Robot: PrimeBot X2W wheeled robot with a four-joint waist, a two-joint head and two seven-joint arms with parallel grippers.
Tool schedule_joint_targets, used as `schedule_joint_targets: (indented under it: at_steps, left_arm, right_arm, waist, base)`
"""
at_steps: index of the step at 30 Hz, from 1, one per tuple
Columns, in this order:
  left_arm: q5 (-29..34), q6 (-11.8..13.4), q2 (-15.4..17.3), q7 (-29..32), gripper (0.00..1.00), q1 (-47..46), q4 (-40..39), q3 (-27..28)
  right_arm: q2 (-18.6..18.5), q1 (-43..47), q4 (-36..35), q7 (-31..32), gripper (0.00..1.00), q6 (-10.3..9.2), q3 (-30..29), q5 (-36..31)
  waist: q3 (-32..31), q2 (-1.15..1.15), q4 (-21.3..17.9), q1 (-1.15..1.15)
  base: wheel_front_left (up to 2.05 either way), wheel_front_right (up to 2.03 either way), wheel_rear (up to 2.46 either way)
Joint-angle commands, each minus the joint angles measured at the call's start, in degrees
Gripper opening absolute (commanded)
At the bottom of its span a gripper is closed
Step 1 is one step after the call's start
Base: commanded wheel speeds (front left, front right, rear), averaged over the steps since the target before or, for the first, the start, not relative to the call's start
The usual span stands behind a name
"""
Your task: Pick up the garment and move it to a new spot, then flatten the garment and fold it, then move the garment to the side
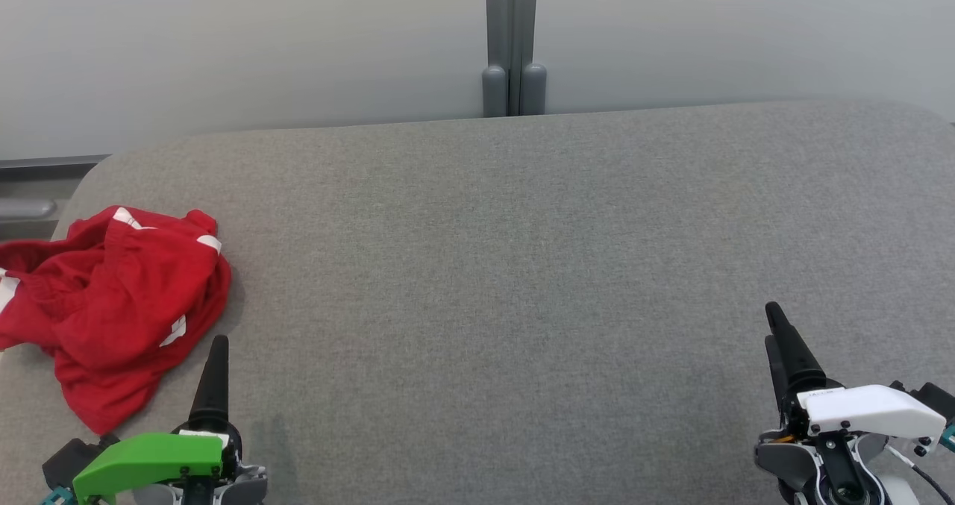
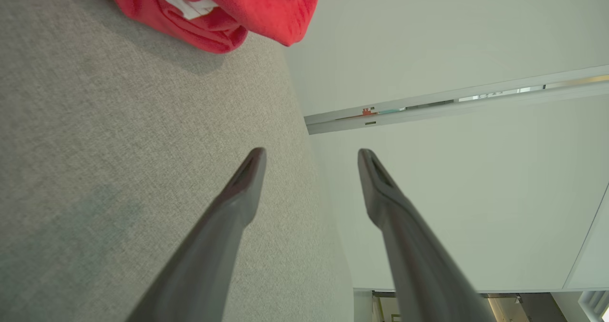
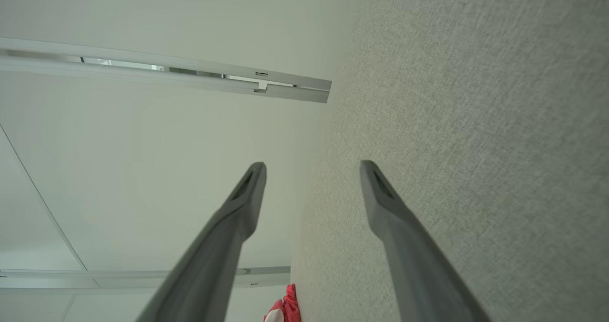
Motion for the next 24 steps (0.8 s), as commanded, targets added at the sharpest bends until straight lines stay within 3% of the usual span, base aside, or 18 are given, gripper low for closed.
schedule_joint_targets:
  at_steps: [1,16,17,24]
  left_arm:
    - [3.31,0.52,0.65,-0.69,1.0,-0.41,-1.14,-0.47]
    - [21.4,3.49,2.09,-4.13,1.0,-0.8,-1.51,-3.93]
    - [26.2,4.12,2.59,-5.09,1.0,-1.0,-1.75,-5.01]
    - [31.88,4.77,3.06,-6.39,1.0,-0.71,-2.22,-6.27]
  right_arm:
    - [-0.31,-0.27,-1.35,-0.75,1.0,0.02,-0.13,-3.09]
    - [-0.43,0.69,-3.69,-4.2,1.0,0.02,0.78,-22.42]
    - [-0.46,0.72,-4.0,-5.17,1.0,0.02,1.0,-26.83]
    - [-0.5,1.11,-4.79,-6.44,1.0,0.03,1.78,-30.46]
  waist:
    - [-0.04,0.0,0.05,0.0]
    - [-0.32,0.0,0.86,0.0]
    - [-0.41,0.0,1.08,0.0]
    - [-0.6,0.0,1.17,0.0]
  base:
    - [0.0,0.0,0.0]
    - [0.0,0.0,0.0]
    - [0.0,0.0,0.0]
    - [0.0,0.0,0.0]
